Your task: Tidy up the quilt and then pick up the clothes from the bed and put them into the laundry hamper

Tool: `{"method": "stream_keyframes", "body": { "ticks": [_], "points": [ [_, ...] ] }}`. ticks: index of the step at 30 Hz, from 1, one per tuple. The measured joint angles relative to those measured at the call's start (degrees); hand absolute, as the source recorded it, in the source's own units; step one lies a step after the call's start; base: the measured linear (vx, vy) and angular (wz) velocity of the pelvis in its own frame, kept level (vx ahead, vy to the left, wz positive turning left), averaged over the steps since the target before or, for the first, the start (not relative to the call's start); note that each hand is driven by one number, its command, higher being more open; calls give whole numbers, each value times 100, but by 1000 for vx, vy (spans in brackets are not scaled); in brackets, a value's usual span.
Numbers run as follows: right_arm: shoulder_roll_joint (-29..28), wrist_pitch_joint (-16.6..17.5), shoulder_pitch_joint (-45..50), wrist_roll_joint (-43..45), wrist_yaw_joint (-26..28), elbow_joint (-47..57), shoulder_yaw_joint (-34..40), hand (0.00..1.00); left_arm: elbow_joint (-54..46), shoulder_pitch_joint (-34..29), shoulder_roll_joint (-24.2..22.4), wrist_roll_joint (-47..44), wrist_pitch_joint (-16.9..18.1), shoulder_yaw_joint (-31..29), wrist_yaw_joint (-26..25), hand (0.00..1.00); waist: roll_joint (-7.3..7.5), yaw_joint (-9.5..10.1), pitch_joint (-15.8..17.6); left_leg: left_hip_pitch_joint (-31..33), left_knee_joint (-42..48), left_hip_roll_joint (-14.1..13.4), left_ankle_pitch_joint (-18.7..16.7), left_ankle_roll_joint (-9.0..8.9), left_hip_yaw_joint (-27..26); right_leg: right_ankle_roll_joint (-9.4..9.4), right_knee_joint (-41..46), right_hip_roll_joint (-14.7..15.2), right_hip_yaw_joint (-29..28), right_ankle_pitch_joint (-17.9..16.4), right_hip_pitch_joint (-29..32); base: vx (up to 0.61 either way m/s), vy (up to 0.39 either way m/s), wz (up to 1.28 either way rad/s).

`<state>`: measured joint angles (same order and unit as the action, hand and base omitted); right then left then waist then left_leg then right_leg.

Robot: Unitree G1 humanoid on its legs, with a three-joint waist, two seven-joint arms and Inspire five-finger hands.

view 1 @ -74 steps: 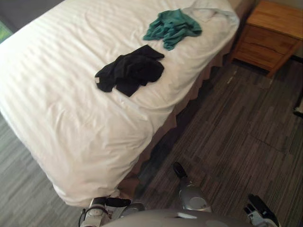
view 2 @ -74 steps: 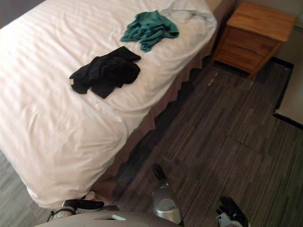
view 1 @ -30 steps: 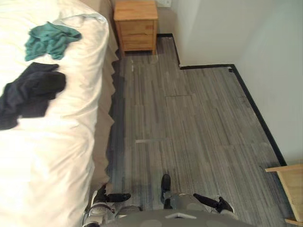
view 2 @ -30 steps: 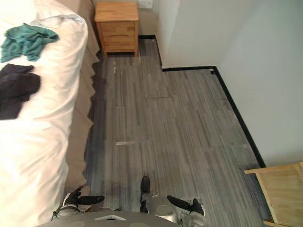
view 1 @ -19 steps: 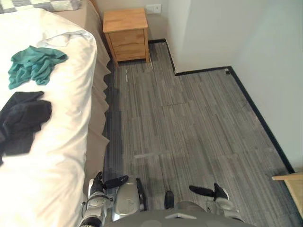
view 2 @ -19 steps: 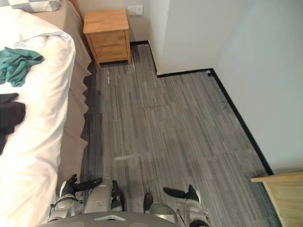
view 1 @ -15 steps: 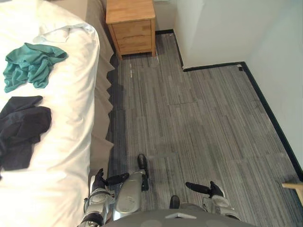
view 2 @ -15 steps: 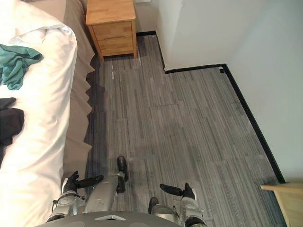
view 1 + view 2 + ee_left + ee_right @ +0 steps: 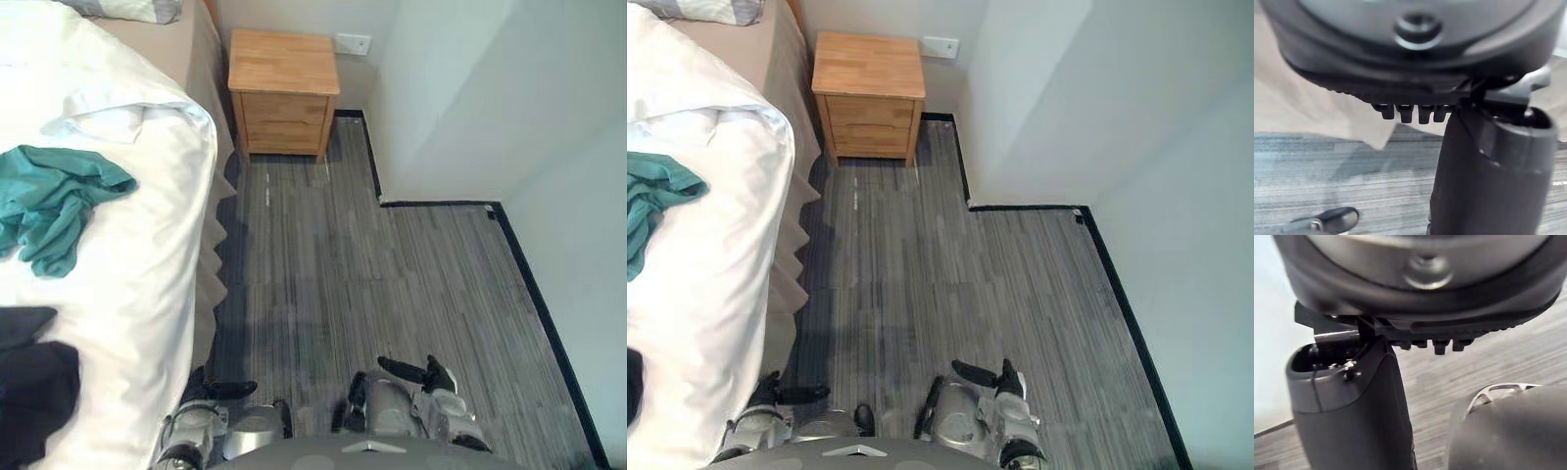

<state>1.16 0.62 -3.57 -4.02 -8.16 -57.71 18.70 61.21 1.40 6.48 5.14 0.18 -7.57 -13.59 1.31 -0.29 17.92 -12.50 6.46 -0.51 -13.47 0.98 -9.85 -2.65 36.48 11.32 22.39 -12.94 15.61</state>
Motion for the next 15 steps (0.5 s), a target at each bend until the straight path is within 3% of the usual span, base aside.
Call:
{"method": "stream_keyframes", "body": {
  "ticks": [1, 2, 3, 4, 5, 6, 7, 8, 9, 10, 11, 12, 13, 14, 15],
  "points": [
    [43, 13, -19, 0, 0, 20, -19, 100, -5, 55, -47, 5, 1, 109, 8, 100, -92, -5, -7, -149, -57, -116, -83, -141, 94, -73, -1270, -193, -4, 297, 147, 527, -198, 54],
    [56, 12, -22, 1, 1, 25, -17, 100, -5, 72, -77, 6, 3, 115, 12, 100, -111, -11, -14, -245, -115, -149, -116, -198, 122, -88, -1893, -246, -13, 529, 194, 568, -250, 57],
    [76, 12, -26, 8, 1, 37, -5, 100, -3, 92, -136, 14, 5, 115, 13, 100, -96, -17, -18, -449, -192, -168, -234, -398, 186, -92, -2752, -280, -98, 884, 353, 595, -281, 58],
    [79, -4, -17, 8, 2, 33, -9, 100, 4, 65, -172, 71, 10, 97, 12, 100, -32, -23, -51, -671, -200, -191, -379, -643, 267, -59, -3078, -272, -279, 1098, 495, 497, -253, 60],
    [96, -16, -27, 22, 9, 30, 0, 100, 23, 62, -192, 124, 7, 96, -3, 100, -57, -36, -44, -808, -184, -281, -445, -754, 317, 57, -2994, -340, -443, 1586, 497, 695, -365, 56],
    [145, -11, -50, 1, 12, 5, -3, 100, 22, -14, -224, 231, 27, 53, -7, 100, -220, -67, -110, -919, -42, -520, -477, -809, 427, 297, -2709, -528, -646, 2178, 443, 865, -470, 50],
    [218, -15, -134, -12, 12, -25, 49, 100, 34, -15, -354, 229, 106, 11, 8, 100, -419, -97, -102, -817, 449, -780, -353, -926, 516, 525, -2213, -705, -717, 2048, 477, 867, -491, 37],
    [269, -22, -163, -19, 6, -86, 57, 100, 48, -18, -442, 197, 121, -42, 28, 100, -491, -80, -109, -726, 793, -858, -199, -919, 535, 691, -2011, -758, -691, 1923, 455, 678, -449, 15],
    [336, -48, -178, -20, 4, -193, 49, 100, 48, -4, -577, 176, 131, -314, 43, 100, -538, -52, -102, -435, 1737, -918, 379, -704, 571, 885, -1812, -789, -641, 1606, 239, 783, -503, 17],
    [381, -107, -155, -25, -7, -272, -57, 100, 50, -25, -702, 129, 194, -537, 35, 100, -565, -103, -70, 204, 3306, -1083, 1438, -510, 701, 895, -2051, -858, -552, 1330, -378, 779, -456, 20],
    [412, -136, -152, -46, -19, -283, -126, 100, 41, -24, -738, 108, 218, -591, 39, 100, -596, -100, -67, 537, 4089, -1227, 1360, -491, 758, 954, -2222, -938, -522, 1274, -642, 636, -323, 20],
    [415, -137, -153, -48, -22, -284, -131, 100, 38, -23, -743, 106, 221, -596, 40, 100, -603, -96, -64, 577, 4146, -1237, 1344, -483, 758, 958, -2234, -953, -523, 1271, -675, 436, -202, -5],
    [427, -147, -156, -294, -86, -412, -369, 100, -160, -12, -781, -83, 287, -641, 39, 100, -638, 55, -30, 1381, 5595, -1545, 703, -448, 582, 1164, -2575, -1115, -536, 1131, -1335, 505, -242, -10],
    [419, -146, -160, -478, -103, -479, -555, 100, -297, -9, -750, -108, 344, -627, 39, 100, -577, 142, -7, 1792, 5745, -1586, 433, -443, 428, 1243, -2770, -1130, -573, 1011, -1715, 492, -225, -13],
    [418, -149, -170, -522, -104, -519, -606, 100, -353, -8, -745, -135, 372, -632, 39, 100, -560, 186, -2, 1972, 5642, -1577, 303, -449, 335, 1203, -2857, -1119, -608, 968, -1892, 594, -171, -10]
  ]
}}
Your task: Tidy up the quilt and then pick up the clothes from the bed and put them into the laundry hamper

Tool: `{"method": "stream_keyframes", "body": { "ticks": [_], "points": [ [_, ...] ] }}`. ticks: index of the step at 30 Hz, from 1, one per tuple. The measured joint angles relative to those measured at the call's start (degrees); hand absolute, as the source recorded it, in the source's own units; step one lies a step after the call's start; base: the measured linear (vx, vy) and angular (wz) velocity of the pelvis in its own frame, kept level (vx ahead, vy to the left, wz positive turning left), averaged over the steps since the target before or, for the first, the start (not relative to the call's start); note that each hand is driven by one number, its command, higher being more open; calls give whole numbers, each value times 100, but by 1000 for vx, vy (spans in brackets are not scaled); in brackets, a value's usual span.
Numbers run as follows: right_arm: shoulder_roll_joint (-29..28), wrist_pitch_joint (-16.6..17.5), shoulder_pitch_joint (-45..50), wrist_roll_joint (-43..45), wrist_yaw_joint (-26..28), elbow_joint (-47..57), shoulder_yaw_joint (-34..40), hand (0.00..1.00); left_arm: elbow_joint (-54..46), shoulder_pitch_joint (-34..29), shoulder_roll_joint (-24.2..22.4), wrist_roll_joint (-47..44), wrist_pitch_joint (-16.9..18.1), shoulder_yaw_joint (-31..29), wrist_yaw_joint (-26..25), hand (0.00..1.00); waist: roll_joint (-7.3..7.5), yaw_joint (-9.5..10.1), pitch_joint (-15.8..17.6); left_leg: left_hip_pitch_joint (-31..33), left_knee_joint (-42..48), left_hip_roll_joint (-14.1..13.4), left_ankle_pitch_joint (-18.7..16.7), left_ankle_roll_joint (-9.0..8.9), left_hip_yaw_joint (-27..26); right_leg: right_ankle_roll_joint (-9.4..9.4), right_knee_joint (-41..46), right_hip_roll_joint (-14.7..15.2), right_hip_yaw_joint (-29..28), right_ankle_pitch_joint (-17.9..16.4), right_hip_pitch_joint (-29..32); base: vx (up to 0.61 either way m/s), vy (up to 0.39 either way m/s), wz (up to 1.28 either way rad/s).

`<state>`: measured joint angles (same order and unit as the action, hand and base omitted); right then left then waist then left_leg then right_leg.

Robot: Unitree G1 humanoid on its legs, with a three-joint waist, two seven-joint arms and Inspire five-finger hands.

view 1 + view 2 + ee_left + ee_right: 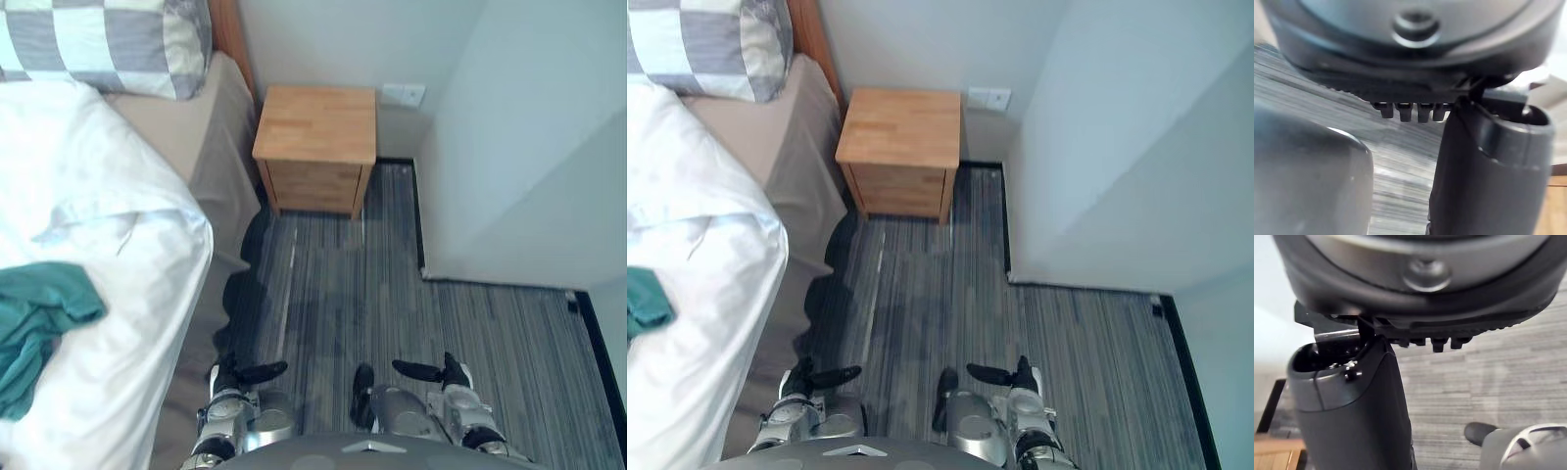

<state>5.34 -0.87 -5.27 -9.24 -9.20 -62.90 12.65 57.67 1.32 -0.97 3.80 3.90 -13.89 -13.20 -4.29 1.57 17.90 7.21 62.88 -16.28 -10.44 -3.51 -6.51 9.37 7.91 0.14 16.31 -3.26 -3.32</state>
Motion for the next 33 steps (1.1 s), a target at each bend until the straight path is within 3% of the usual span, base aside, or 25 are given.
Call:
{"method": "stream_keyframes", "body": {
  "ticks": [2, 3, 4, 5, 6, 8, 9, 10, 11, 12, 13, 14, 15, 17, 18, 19, 20, 21, 22, 24, 25, 26, 28, 30, 33],
  "points": [
    [-35, -16, -15, -153, 0, -55, -24, 100, -157, 3, -32, -144, 36, -1, 5, 100, 19, 119, 11, 467, -1038, 228, -417, -29, -407, -242, -238, 144, -45, -172, -505, 515, -66, -9],
    [-65, -15, 9, -162, -7, -45, -11, 100, -195, 4, -37, -141, 56, 10, 4, 100, 50, 145, 14, 545, -2084, 424, -402, 10, -831, -527, -335, 289, 19, -338, -747, 316, 12, 11],
    [-66, -13, 51, -147, -5, -35, 0, 100, -185, 0, -36, -136, 66, 27, 0, 100, 40, 134, 9, 540, -2675, 498, -240, 78, -1206, -686, -366, 329, 104, -438, -837, 417, 19, 51],
    [-57, -62, 94, -108, -5, -1, 44, 100, -124, -10, -31, -122, 70, 83, -10, 100, -46, 99, -37, 548, -3645, 432, 556, 322, -2219, -1065, -417, 311, 322, -705, -1095, 553, 36, 108],
    [-115, -116, 99, -124, -18, -23, 25, 100, -37, 20, 38, -127, 68, 79, -7, 100, 88, 85, -96, 345, -3837, 477, 285, 1056, -3226, -1246, -382, 399, 632, -990, -1297, 688, 54, 126],
    [-232, -121, 120, -176, -19, -106, -33, 100, -41, 86, 165, -146, 58, -92, -22, 100, 532, 252, -256, 403, -3806, 796, -144, 1125, -3289, -1480, 281, 785, 879, -1428, -1140, 720, 32, 105],
    [-235, -119, 32, -289, 8, -137, -36, 100, 23, 115, 211, -105, -30, -77, -29, 100, 567, 209, -229, 285, -3866, 998, -284, 1222, -3027, -1579, 1327, 1033, 860, -1453, -927, 620, 30, 93],
    [-250, -122, 21, -380, 10, -147, -37, 100, 75, 114, 203, -105, -75, -28, -29, 100, 570, 135, -227, 167, -3939, 1099, -281, 1185, -2873, -1732, 2056, 1189, 820, -1339, -713, 629, 56, 123],
    [-301, -126, 12, -355, 30, -126, 4, 100, 145, 111, 252, -89, -160, 75, -30, 100, 583, 44, -226, -60, -4042, 1229, -366, 1131, -2545, -2052, 3634, 1397, 434, -1001, -145, 593, 0, 144],
    [-314, -117, -66, -361, 38, -76, -30, 100, 228, 115, 311, 25, -224, 204, -42, 100, 587, -54, -221, -324, -4199, 1326, -408, 1089, -2197, -2019, 4645, 1400, 153, -1019, 313, 588, -49, 147],
    [-308, -108, -57, -367, 22, 2, -93, 100, 247, 118, 317, 108, -273, 259, -44, 100, 574, -72, -216, -489, -4321, 1374, -398, 1073, -2014, -1942, 4913, 1391, 94, -1061, 484, 574, -132, 154],
    [-270, -80, -40, -372, 1, 123, -206, 100, 289, 115, 309, 127, -301, 365, -51, 100, 495, -102, -174, -855, -4564, 1394, -356, 1004, -1670, -1700, 4969, 1354, 139, -1193, 682, 548, -194, 156],
    [-258, -46, 13, -368, -16, 201, -253, 100, 288, 105, 305, 132, -311, 495, -58, 100, 396, -110, -149, -1165, -4815, 1372, -304, 920, -1265, -1358, 4603, 1197, 78, -1383, 898, 610, -285, 178],
    [-264, 42, 17, -358, -21, 325, -304, 100, 314, 70, 292, 137, -316, 636, -106, 100, 359, -198, -166, -1362, -5035, 1272, -230, 798, -573, -1136, 3586, 675, -763, -1527, 1304, 441, -331, 190],
    [-239, 46, 50, -349, -30, 428, -308, 100, 310, 81, 295, 156, -307, 702, -107, 100, 368, -227, -169, -1351, -5034, 1232, -201, 751, -84, -1199, 2851, 350, -1672, -1487, 1535, 376, -447, 220],
    [-192, 52, 65, -347, -36, 428, -311, 100, 312, 89, 300, 240, -300, 733, -116, 100, 391, -246, -176, -1327, -5015, 1233, -178, 709, 286, -1335, 2277, 222, -2372, -1382, 1614, 362, -474, 239],
    [-150, 45, 123, -349, -36, 421, -314, 100, 309, 85, 309, 354, -296, 736, -122, 100, 525, -281, -246, -1288, -4989, 1297, -169, 494, 596, -1582, 1556, 266, -2893, -1121, 1553, 347, -513, 232],
    [-194, 41, 251, -336, -40, 421, -310, 100, 297, 70, 358, 389, -288, 729, -108, 100, 659, -311, -298, -1251, -4964, 1428, -237, 227, 836, -1723, 805, 526, -3031, -212, 1429, 314, -531, 247],
    [26, 1, 194, -327, -38, 319, -269, 100, 354, 92, 249, 396, -281, 709, -95, 100, 317, -303, -278, -1204, -4948, 1094, -356, 8, 964, -1851, 1084, 406, -2483, -112, 1361, 287, -497, 195],
    [129, -60, 206, -327, -121, 255, -249, 100, 300, 19, 64, 416, -272, 618, -100, 100, 76, -163, -382, -1154, -5142, 837, -134, -189, 825, -1664, 955, 309, -2120, -221, 1209, 227, -366, 135],
    [147, -93, 197, -265, -87, 258, -233, 100, 301, 7, 48, 509, -282, 603, -88, 100, 51, -198, -377, -1149, -5207, 661, 42, -487, 408, -1570, 949, 350, -1753, -275, 1036, 174, -308, 117],
    [145, -97, 199, -220, -80, 275, -221, 100, 295, 4, 47, 530, -281, 600, -89, 100, 52, -202, -376, -1175, -5203, 579, 106, -592, 55, -1550, 937, 369, -1609, -287, 933, 95, -278, 132],
    [90, -101, 296, -46, -105, 307, -173, 100, 227, -56, 56, 512, -265, 589, -94, 100, 114, -199, -365, -1373, -5087, 307, 231, -369, -1686, -1406, 803, 493, -1147, -372, 439, 76, -195, 116],
    [51, -89, 278, 34, -143, 303, -103, 100, 232, -107, 54, 510, -202, 516, -103, 100, 107, -176, -390, -1366, -5051, 279, 383, -326, -2151, -1382, 688, 535, -983, -409, 315, 16, -45, 63],
    [-237, -76, 284, 318, -158, 291, 184, 100, 316, -148, 76, 329, -211, 127, -137, 100, 173, -268, -466, -1385, -5337, 468, 485, -215, -2273, -1500, 353, 716, -735, -349, 131, -25, 79, 40]
  ]
}}
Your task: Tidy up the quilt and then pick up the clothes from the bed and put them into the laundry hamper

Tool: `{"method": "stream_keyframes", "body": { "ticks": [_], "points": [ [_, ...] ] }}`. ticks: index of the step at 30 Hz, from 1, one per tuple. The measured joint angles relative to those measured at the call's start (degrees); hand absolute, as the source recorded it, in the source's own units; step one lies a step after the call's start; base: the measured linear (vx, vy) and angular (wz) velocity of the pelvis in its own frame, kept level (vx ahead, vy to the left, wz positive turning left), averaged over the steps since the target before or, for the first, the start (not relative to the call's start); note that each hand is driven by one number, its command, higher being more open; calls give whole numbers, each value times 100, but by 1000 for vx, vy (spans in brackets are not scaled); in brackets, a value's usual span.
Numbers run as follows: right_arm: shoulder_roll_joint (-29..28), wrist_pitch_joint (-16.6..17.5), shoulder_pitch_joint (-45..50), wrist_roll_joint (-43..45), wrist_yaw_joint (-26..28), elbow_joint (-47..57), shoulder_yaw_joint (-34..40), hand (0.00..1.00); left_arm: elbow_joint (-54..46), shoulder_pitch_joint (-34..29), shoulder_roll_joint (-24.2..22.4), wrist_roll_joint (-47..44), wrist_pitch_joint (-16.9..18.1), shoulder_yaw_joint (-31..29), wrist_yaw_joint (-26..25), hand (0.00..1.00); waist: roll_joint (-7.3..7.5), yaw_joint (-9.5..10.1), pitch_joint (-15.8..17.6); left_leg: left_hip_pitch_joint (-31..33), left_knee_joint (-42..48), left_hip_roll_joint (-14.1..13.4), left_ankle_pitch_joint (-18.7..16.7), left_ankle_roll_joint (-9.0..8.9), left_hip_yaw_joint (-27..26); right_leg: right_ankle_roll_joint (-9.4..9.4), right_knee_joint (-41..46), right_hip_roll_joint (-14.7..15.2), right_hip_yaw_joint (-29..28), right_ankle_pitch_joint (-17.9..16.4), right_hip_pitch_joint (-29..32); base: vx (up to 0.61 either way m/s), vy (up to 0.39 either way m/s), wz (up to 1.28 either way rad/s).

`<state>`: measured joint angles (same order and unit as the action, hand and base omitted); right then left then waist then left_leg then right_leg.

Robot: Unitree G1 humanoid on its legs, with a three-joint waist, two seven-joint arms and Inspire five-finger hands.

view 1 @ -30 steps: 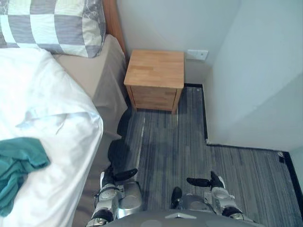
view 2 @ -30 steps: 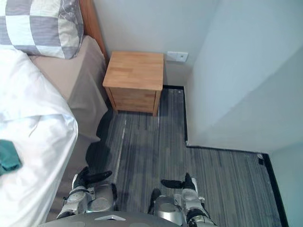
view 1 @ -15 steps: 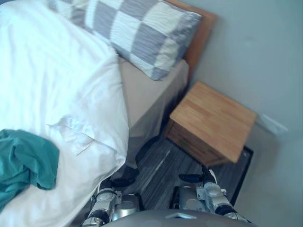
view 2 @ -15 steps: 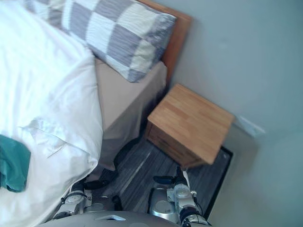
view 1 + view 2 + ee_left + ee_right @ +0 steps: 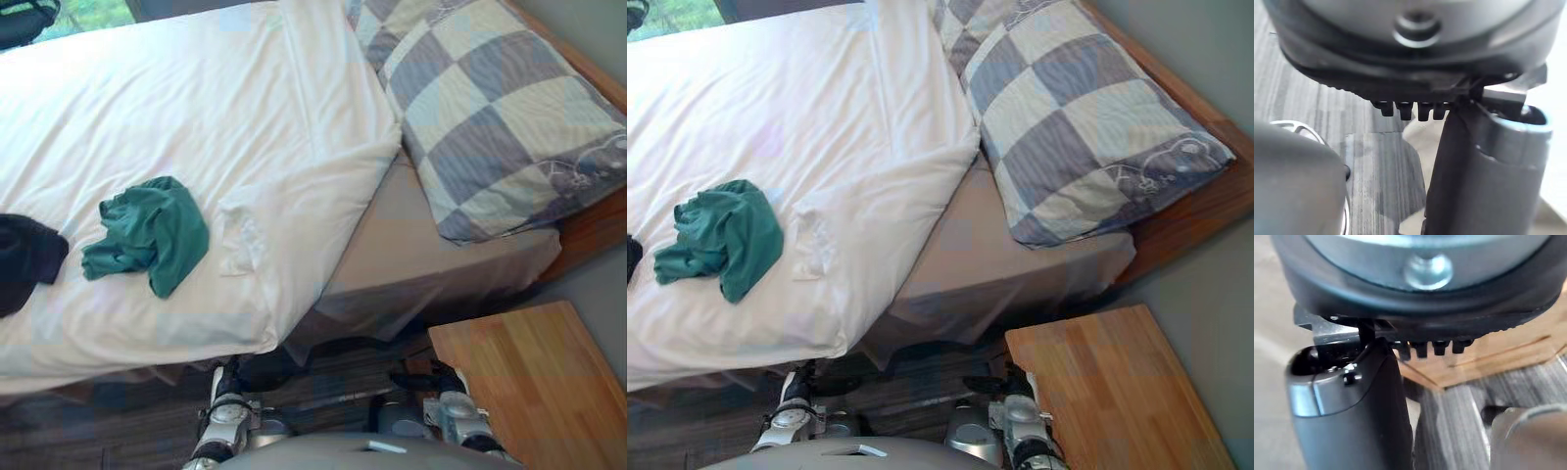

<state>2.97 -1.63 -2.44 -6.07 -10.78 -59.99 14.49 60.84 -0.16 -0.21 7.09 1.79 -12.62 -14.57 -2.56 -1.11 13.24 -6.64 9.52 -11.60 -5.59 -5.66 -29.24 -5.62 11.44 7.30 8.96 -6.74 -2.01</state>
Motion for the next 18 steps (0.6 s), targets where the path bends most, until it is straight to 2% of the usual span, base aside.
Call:
{"method": "stream_keyframes", "body": {
  "ticks": [2, 4, 8, 12, 14, 15, 18],
  "points": [
    [-102, -18, 90, 250, -25, 5, 424, 100, 53, -41, 13, -2, -65, -172, 8, 100, 49, -79, -132, -59, -432, 157, 141, -17, -4, -96, -216, 54, 167, 85, -78, -7, 96, 50],
    [-112, -18, 265, 480, -107, 22, 885, 100, 75, -57, 68, -21, -96, -261, 20, 100, 126, -94, -185, -300, -1187, 367, 517, -17, 145, -137, -492, 71, 373, 221, -266, -8, 63, 46],
    [-110, -51, 561, 726, -155, 421, 1434, 100, 80, -107, 64, -27, -112, -621, 33, 100, 168, -126, -213, -398, -1436, 412, 639, -26, 208, -143, -534, 70, 486, 230, -349, -31, 21, 18],
    [-83, -145, 943, 923, -281, 1741, 1821, 100, -81, -335, 54, -18, -113, -916, 37, 100, 176, -277, -226, -392, -1462, 412, 630, -34, 111, -149, -523, 73, 454, 236, -303, -33, 2, -8],
    [185, -152, 1064, 927, -429, 2795, 2057, 100, -245, -520, 53, -15, -102, -875, 29, 100, 197, -407, -267, -394, -1464, 412, 598, -48, 48, -151, -515, 83, 446, 237, -292, -29, 5, -6],
    [235, -152, 1069, 927, -442, 2910, 2070, 100, -254, -529, 54, -15, -101, -865, 27, 100, 199, -410, -270, -395, -1464, 413, 594, -48, 40, -151, -513, 83, 442, 237, -291, -24, 8, -8],
    [1139, -38, 918, 853, -644, 3835, 2103, 100, -336, -636, 147, -16, -82, -558, 35, 100, 297, -415, -339, -367, -1468, 421, 594, -44, -3, -150, -478, 82, 381, 236, -212, -10, 1, -6]
  ]
}}
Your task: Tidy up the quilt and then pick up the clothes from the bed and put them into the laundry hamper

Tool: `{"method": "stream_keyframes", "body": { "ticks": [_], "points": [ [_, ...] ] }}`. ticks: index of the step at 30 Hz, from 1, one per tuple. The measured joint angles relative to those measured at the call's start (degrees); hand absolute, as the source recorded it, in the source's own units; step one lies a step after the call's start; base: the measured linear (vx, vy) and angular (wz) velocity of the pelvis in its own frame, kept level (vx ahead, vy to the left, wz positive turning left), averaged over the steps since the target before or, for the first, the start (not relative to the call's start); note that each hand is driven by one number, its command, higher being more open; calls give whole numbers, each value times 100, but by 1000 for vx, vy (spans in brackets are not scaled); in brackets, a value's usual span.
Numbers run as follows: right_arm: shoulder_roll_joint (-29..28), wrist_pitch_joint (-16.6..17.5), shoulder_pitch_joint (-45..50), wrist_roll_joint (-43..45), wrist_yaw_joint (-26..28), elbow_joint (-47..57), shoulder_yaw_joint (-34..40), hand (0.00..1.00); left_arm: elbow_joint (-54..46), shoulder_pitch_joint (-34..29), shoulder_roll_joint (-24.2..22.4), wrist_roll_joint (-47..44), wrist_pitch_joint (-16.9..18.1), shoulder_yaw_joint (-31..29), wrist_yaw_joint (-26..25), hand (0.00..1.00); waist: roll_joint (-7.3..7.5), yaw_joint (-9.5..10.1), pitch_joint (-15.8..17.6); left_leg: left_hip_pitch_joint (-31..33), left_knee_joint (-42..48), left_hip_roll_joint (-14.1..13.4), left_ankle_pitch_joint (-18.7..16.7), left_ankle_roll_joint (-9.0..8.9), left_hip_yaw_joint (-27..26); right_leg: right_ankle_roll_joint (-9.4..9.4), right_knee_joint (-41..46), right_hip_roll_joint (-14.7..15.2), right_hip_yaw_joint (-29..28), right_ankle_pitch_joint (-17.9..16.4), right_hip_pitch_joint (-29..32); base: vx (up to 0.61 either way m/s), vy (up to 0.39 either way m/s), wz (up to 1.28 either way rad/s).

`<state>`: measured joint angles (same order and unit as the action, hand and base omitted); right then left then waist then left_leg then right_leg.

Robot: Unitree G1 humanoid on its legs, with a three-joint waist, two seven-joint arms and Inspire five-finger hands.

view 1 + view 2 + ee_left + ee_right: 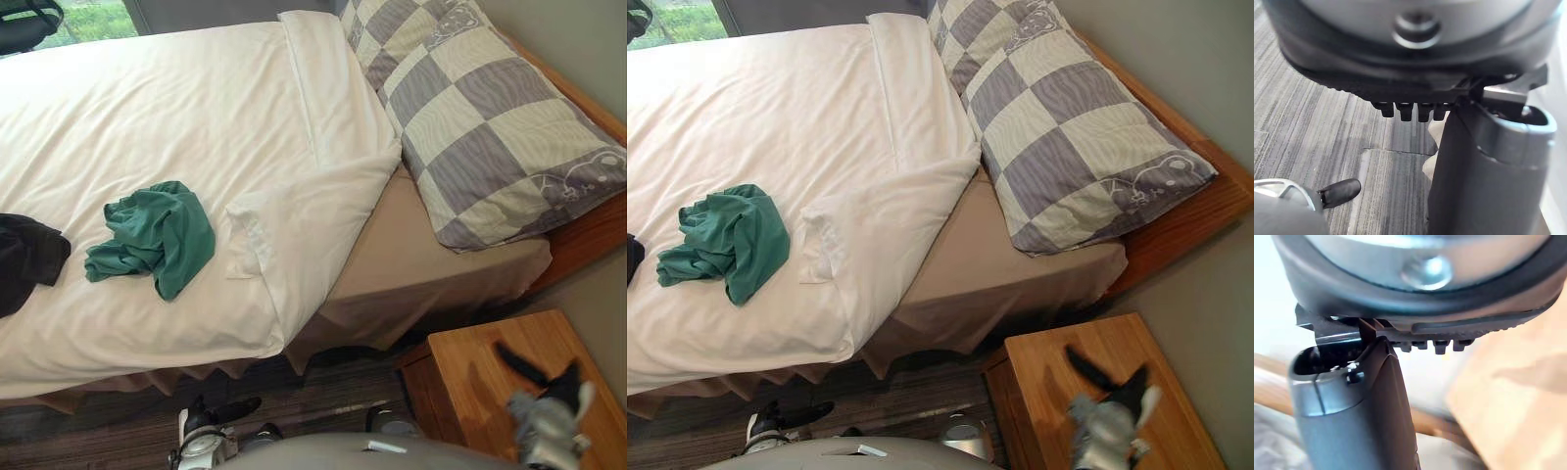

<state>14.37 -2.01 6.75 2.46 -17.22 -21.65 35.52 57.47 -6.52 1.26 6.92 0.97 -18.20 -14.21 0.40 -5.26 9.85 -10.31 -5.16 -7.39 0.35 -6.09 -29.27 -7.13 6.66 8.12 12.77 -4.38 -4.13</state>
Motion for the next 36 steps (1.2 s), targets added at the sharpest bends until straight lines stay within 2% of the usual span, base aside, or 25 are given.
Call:
{"method": "stream_keyframes", "body": {
  "ticks": [4, 8, 14, 19, 23, 25, 28, 33, 36],
  "points": [
    [449, 144, -467, -204, -104, 261, -11, 100, -10, -70, 236, 28, 6, 536, 43, 100, 85, -145, -115, 95, -2, 19, 42, 14, 188, 0, -7, 16, 111, 0, 5, 5, -16, 19],
    [650, 146, -822, -331, -124, 650, -384, 100, -69, -69, 331, 33, -1, 853, 55, 100, 100, -157, -124, 164, -1, 63, 88, 26, 331, -11, -7, 57, 189, 7, 11, 7, 2, 16],
    [1070, 161, -1455, -859, -40, 1207, -1728, 100, -133, -71, 429, 58, 1, 1255, 51, 100, 92, -128, -128, 222, -3, 94, 135, 61, 486, -24, -10, 82, 279, 45, 1, -20, 9, 10],
    [1248, 368, -2200, -1130, 110, 1362, -2984, 100, -181, -71, 495, 71, 3, 1447, 53, 100, 100, -103, -120, 384, -4, 104, 219, 117, 622, -17, -101, 81, 394, 145, 40, -43, 10, 11],
    [1245, 381, -2723, -1327, 270, 1364, -3590, 100, -208, -1, 525, 67, 33, 1558, 41, 100, 84, 66, -87, 577, -3, 87, 306, 163, 706, 24, -282, 41, 443, 322, 114, -49, 21, 10],
    [1245, 397, -3100, -1333, 329, 1363, -3936, 100, -312, 12, 530, 50, 42, 1559, 2, 100, 72, 150, 50, 629, -4, 95, 350, 207, 768, 30, -300, 43, 460, 363, 129, -62, 32, 12],
    [1243, 402, -3374, -1332, 334, 1362, -4126, 100, -333, 26, 545, 44, 61, 1562, -53, 100, 52, 235, 110, 802, -4, 98, 420, 237, 877, 37, -293, 44, 525, 394, 246, -62, 29, 17],
    [1220, 401, -3829, -1335, 344, 1349, -4501, 100, -281, 9, 625, 13, 28, 1692, -120, 100, -8, 384, 438, 1076, -4, 92, 571, 290, 1053, 67, -255, 38, 662, 442, 428, -47, 19, 17],
    [1095, 401, -4147, -1338, 385, 1225, -4728, 100, -421, -8, 622, -3, 176, 1734, -188, 100, -38, 494, 603, 1270, -4, 80, 649, 305, 1106, 75, -158, 45, 699, 445, 640, -39, 21, 9]
  ]
}}
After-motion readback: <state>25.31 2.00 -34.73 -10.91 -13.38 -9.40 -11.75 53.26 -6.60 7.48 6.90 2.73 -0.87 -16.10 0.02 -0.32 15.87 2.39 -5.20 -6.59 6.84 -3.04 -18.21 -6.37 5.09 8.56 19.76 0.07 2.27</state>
